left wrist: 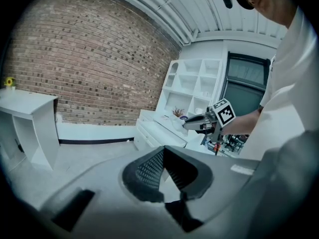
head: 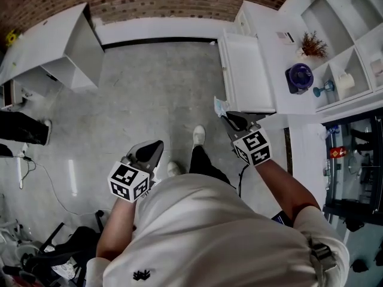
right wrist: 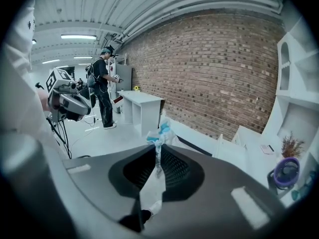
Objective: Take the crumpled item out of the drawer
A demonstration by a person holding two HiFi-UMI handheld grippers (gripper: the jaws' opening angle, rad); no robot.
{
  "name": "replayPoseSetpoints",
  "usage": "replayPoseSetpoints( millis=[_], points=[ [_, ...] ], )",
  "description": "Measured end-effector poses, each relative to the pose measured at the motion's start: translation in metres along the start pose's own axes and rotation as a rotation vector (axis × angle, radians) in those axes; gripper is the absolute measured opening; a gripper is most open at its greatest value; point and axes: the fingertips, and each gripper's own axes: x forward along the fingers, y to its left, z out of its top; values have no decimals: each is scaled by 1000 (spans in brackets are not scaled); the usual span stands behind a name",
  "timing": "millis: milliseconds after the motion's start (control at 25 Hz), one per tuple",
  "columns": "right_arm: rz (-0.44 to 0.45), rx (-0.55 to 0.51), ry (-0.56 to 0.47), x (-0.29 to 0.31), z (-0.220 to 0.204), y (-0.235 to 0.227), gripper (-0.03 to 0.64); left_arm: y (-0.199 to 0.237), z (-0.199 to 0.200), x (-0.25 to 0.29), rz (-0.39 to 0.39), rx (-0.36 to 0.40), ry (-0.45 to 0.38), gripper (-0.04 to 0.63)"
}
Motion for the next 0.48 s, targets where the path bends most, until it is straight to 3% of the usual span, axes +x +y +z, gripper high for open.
replayPoseSetpoints(
  millis=[480],
  points=[
    [1, 8, -14, -15, -1, -10, 44, -7, 1, 19, -17, 1, 13, 6]
  ],
)
